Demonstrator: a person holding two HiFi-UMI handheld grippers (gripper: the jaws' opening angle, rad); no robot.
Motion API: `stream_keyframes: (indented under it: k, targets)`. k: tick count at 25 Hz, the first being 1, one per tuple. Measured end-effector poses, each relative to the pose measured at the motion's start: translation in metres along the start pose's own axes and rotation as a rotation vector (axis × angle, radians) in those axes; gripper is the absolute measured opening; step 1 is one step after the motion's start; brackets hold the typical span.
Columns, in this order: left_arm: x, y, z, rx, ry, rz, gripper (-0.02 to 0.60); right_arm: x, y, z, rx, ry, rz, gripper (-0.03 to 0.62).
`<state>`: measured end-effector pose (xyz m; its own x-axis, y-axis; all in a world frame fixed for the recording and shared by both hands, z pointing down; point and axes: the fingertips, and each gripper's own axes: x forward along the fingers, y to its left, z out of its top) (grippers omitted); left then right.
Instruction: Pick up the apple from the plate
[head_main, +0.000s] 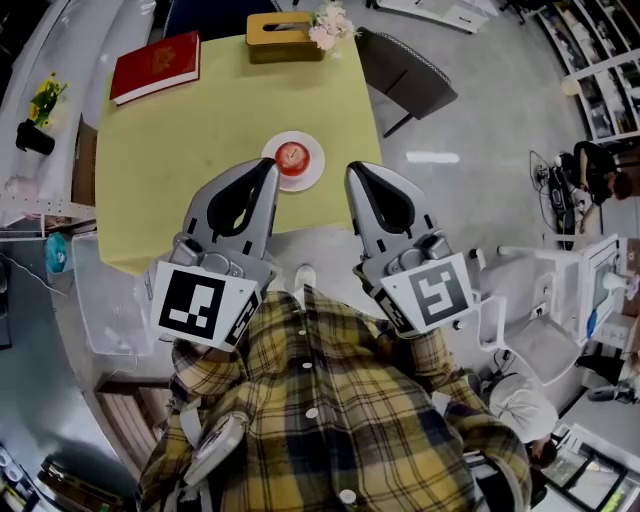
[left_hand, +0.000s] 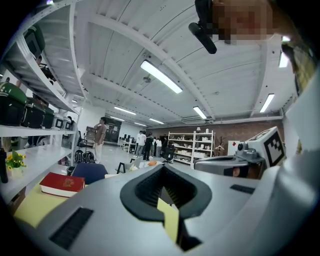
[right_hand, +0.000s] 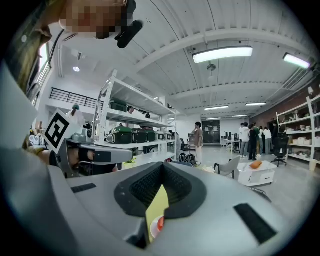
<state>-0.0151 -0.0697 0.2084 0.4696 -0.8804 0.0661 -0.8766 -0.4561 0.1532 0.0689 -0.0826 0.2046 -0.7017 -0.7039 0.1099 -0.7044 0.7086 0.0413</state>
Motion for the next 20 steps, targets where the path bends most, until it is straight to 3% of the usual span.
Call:
stream_keyframes:
  k: [11, 20]
  targets:
    - [0.049, 0.095, 0.013, 0.016, 0.049, -0.132, 0.006, 0.102, -0.020, 0.006, 0.034, 0.012, -0.136, -0.003]
    - [0.078, 0.118, 0.004, 0.005, 0.100, -0.250, 0.005, 0.134, -0.028, -0.005, 0.064, 0.064, -0.214, -0.003]
